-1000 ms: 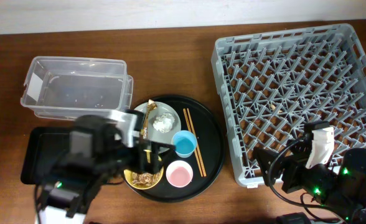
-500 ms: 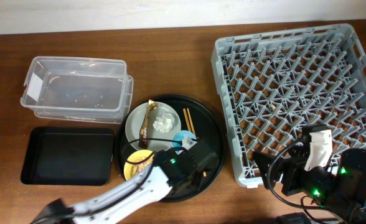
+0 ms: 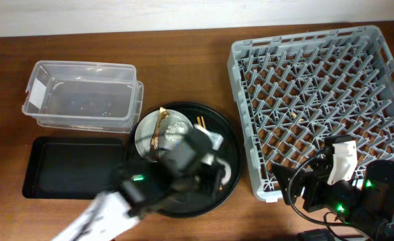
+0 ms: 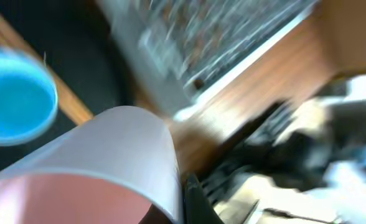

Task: Sort waste into correct bins and load items into the dishwasher rack
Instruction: 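Lift the pink cup with the left gripper toward the right gripper, then grasp the pink cup with the right gripper and release the left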

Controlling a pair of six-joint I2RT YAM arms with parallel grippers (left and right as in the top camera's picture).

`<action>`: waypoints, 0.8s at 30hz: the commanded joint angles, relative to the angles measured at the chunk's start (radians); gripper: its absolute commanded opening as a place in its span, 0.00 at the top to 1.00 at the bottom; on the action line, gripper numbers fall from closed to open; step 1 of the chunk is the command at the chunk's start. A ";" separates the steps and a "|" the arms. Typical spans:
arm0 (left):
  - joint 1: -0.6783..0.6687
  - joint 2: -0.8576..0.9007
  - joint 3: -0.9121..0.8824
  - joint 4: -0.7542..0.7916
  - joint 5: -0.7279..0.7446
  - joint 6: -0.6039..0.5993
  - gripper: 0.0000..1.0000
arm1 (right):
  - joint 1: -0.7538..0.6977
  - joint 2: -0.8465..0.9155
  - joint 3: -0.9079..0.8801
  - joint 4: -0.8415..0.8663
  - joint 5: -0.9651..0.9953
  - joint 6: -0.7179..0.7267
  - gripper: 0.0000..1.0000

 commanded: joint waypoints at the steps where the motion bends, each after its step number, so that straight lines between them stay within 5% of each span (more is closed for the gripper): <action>1: 0.274 -0.137 0.061 0.051 0.340 0.119 1.00 | -0.006 0.016 0.016 0.021 -0.193 -0.037 0.01; 5: 0.523 -0.121 0.060 0.176 0.886 0.240 1.00 | -0.006 0.098 0.016 0.036 -0.394 -0.066 0.00; 8: 0.571 -0.086 0.060 0.236 1.067 0.272 1.00 | -0.005 0.169 0.016 0.091 -0.621 -0.157 0.03; 20: 0.566 -0.041 0.060 0.420 1.182 0.264 1.00 | 0.100 0.345 0.016 0.502 -0.746 -0.080 0.04; 24: 0.566 -0.041 0.060 0.444 1.178 0.265 1.00 | 0.158 0.413 0.016 0.559 -0.750 -0.047 0.15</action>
